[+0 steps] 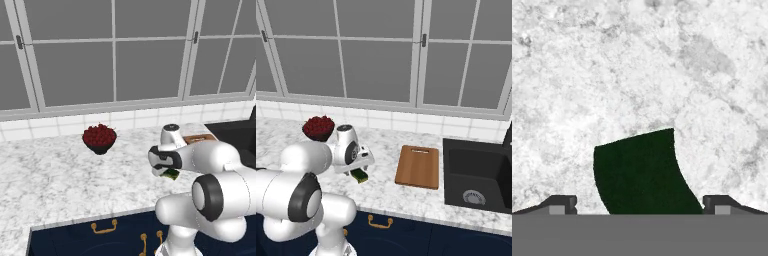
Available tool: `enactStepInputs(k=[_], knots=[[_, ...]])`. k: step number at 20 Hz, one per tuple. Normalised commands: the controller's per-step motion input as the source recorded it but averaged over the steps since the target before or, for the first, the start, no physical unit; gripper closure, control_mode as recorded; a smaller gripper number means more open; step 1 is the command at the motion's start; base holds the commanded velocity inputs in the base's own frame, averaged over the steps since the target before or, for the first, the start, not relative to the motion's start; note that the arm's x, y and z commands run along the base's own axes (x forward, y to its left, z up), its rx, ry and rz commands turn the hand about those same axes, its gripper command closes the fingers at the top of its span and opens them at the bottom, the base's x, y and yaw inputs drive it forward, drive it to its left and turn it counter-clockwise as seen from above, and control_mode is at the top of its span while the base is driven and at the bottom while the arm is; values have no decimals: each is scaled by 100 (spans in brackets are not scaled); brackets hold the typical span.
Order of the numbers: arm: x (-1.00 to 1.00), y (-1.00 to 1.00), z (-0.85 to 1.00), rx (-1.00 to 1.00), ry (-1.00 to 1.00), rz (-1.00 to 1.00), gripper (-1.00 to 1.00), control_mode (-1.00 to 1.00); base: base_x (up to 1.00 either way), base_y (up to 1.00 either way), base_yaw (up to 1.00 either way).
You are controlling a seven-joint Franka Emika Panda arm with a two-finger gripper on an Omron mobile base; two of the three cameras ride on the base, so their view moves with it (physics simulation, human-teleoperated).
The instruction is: Pick up the sponge from the counter and clean the cutting board by briefly scrubbing or pressing down on the cutting board. Once finished, release the sponge.
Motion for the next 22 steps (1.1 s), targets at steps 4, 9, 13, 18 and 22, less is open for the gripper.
enactStepInputs(k=[4,9,13,18,22], knots=[[0,-4,-22,0,0,0,-100,-100,0,0,0],[2,-7,-18,0,0,0,-100,-100,0,0,0],[0,0,-27,-2,0,0,-100,-100,0,0,0],[0,-1,-24,0,0,0,-100,-100,0,0,0],[-32,-2,-28,0,-8,0,-100,-100,0,0,0]])
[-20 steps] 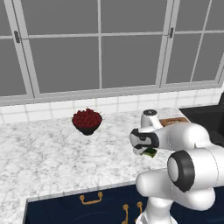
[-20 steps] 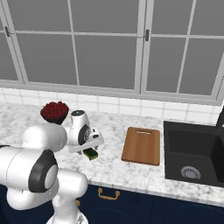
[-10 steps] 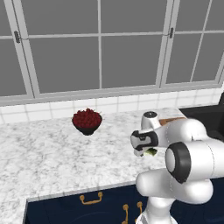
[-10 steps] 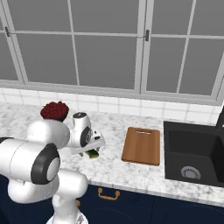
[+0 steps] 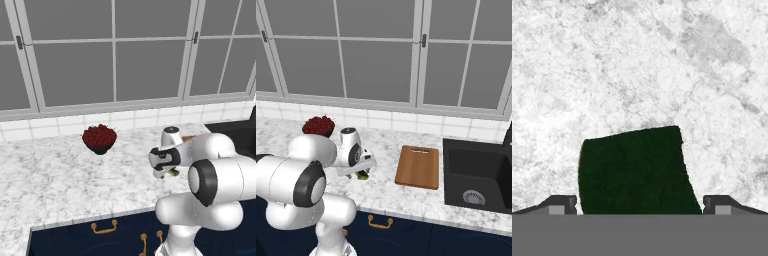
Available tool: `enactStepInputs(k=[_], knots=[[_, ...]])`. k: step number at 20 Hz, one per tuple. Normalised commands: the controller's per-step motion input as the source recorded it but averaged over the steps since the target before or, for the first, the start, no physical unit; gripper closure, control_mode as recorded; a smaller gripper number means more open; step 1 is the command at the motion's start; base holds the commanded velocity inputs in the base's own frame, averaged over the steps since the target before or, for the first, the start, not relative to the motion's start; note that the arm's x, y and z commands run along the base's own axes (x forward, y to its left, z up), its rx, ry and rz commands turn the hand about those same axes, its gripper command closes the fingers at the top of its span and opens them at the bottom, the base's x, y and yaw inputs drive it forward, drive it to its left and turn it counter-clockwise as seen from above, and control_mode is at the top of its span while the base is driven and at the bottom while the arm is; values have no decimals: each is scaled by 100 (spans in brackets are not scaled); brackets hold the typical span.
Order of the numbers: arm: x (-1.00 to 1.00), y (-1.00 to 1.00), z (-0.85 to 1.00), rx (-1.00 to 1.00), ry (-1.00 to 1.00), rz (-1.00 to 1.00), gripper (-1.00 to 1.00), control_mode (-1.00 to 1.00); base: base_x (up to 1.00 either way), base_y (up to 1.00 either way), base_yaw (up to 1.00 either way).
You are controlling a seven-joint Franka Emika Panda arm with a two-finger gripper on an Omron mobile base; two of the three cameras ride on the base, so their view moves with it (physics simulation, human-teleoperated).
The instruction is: Pick up the sponge from the counter and clean the cutting board by briefly scrubbing or pressing down on the cutting board. Once finished, release the sponge.
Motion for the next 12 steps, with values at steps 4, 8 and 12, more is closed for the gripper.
enactStepInputs(k=[4,8,12], knots=[[-44,-5,0,0,-20,0,-100,-100,0,0,0],[-19,-15,0,0,-14,0,-100,-100,0,0,0],[1,-13,-26,1,0,1,-100,-100,0,0,0]])
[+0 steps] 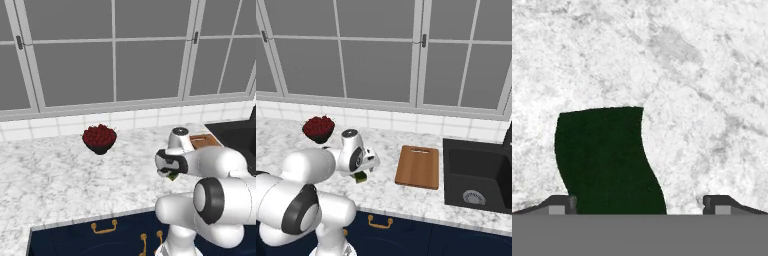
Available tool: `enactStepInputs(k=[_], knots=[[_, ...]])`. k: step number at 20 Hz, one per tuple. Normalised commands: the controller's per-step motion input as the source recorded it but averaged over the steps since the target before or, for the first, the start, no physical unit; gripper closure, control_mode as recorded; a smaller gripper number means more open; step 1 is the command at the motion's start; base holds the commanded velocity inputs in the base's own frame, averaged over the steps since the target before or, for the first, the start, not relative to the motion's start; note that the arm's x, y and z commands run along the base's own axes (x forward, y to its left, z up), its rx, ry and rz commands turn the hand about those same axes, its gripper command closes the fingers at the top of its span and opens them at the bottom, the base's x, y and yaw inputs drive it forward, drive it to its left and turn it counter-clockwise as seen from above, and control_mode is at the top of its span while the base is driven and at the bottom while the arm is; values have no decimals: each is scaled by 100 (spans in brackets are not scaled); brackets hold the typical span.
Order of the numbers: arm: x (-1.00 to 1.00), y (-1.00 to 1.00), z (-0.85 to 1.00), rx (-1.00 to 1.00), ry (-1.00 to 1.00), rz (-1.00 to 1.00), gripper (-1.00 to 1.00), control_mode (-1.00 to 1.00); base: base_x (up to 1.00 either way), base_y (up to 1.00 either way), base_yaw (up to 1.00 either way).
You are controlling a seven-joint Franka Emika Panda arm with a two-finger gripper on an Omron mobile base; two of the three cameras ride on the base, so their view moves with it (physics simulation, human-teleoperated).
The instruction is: Pick up the sponge from the counter and clean the cutting board by briefly scrubbing or pressing down on the cutting board. Once finished, release the sponge.
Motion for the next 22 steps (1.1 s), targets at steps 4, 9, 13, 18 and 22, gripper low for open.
enactStepInputs(k=[4,9,13,18,22], knots=[[-10,17,-81,6,7,4,-100,-100,0,0,0],[-19,47,-100,10,12,9,-100,-100,0,0,0],[-73,84,-100,2,2,2,100,-100,0,0,0],[-96,44,-93,4,-10,-12,100,-100,0,0,0],[-7,-54,20,11,-3,-21,100,-100,0,0,0]])
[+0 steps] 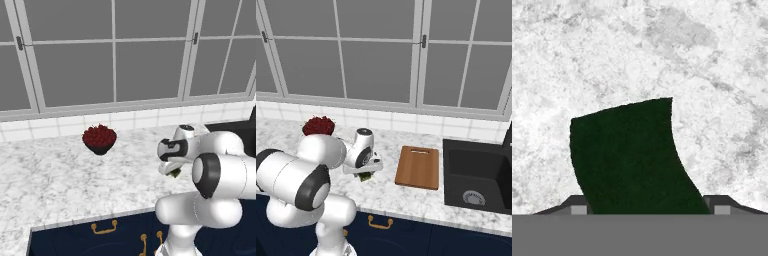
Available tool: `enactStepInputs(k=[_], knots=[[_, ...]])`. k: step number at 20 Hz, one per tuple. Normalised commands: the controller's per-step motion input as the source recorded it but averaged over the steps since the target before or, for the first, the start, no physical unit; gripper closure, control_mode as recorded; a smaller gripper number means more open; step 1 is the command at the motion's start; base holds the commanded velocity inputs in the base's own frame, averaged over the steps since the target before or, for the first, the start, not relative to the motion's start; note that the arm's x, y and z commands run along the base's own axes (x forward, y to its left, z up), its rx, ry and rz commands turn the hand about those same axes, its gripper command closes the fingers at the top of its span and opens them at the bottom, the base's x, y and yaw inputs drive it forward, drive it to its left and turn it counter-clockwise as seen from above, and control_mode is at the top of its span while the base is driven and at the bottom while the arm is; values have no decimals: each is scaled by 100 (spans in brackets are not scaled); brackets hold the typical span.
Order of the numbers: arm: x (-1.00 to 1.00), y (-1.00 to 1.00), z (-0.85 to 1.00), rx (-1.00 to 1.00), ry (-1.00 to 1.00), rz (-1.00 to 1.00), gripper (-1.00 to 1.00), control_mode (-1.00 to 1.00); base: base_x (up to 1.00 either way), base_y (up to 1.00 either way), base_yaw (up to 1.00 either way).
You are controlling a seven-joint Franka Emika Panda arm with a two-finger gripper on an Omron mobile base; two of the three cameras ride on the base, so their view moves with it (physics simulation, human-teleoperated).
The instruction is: Pick up the sponge from the counter and clean the cutting board by briefly scrubbing or pressing down on the cutting board. Once finished, release the sponge.
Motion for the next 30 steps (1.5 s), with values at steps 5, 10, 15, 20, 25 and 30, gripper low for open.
enactStepInputs(k=[5,10,15,20,25,30], knots=[[47,-84,99,15,8,-13,100,-100,0,0,0],[50,-79,57,14,8,-12,100,-100,0,0,0],[49,-37,-13,4,1,-11,100,-100,0,0,0],[31,-12,-29,-3,-11,-1,100,-100,0,0,0],[46,-15,-38,-6,-9,0,100,-100,0,0,0],[40,-16,-11,-5,-7,0,100,-100,0,0,0]])
